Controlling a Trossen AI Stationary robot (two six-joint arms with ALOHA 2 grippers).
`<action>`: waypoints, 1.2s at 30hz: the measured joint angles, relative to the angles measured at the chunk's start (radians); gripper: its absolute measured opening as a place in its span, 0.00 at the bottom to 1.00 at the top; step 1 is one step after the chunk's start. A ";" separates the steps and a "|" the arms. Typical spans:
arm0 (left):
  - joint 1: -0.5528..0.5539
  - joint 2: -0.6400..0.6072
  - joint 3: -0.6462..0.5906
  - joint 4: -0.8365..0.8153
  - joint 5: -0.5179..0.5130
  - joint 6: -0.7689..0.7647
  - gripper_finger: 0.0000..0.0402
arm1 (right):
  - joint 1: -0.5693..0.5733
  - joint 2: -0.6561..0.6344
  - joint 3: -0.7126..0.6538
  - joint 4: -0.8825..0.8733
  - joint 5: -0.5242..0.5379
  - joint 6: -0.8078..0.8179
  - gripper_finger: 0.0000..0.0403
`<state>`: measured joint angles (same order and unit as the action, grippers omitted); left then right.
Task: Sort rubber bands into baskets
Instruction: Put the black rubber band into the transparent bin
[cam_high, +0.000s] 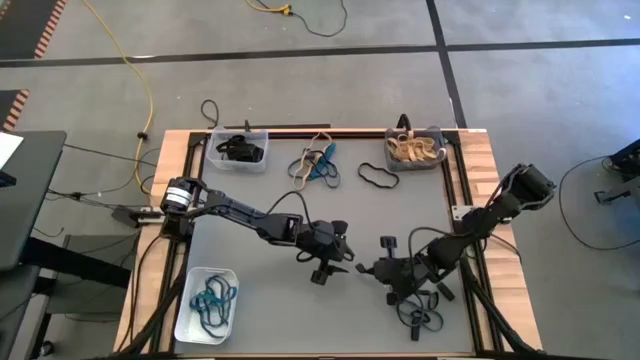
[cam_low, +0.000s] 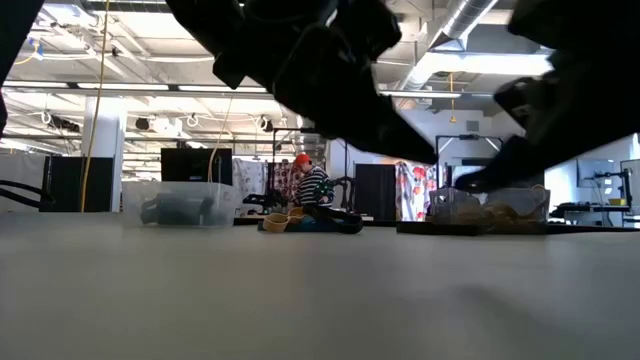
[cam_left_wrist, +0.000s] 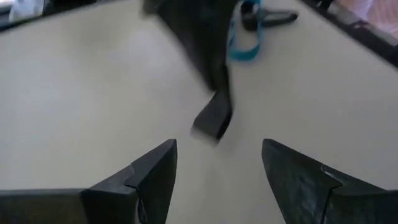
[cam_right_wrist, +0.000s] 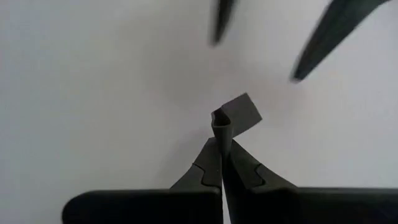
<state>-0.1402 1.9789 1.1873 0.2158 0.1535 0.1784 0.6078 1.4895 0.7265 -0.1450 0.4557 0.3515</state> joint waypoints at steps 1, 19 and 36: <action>-0.006 0.000 0.000 0.013 0.000 0.002 0.56 | -0.014 0.000 0.000 0.017 0.000 -0.017 0.06; -0.076 -0.001 0.000 0.011 -0.323 0.141 0.46 | -0.133 0.000 0.000 0.188 -0.032 -0.064 0.06; -0.087 -0.001 0.000 0.011 -0.346 0.212 0.01 | -0.133 -0.001 0.000 0.095 -0.031 0.024 0.23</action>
<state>-0.2272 1.9781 1.1873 0.2265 -0.1923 0.3904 0.4751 1.4887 0.7261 -0.0498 0.4245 0.3754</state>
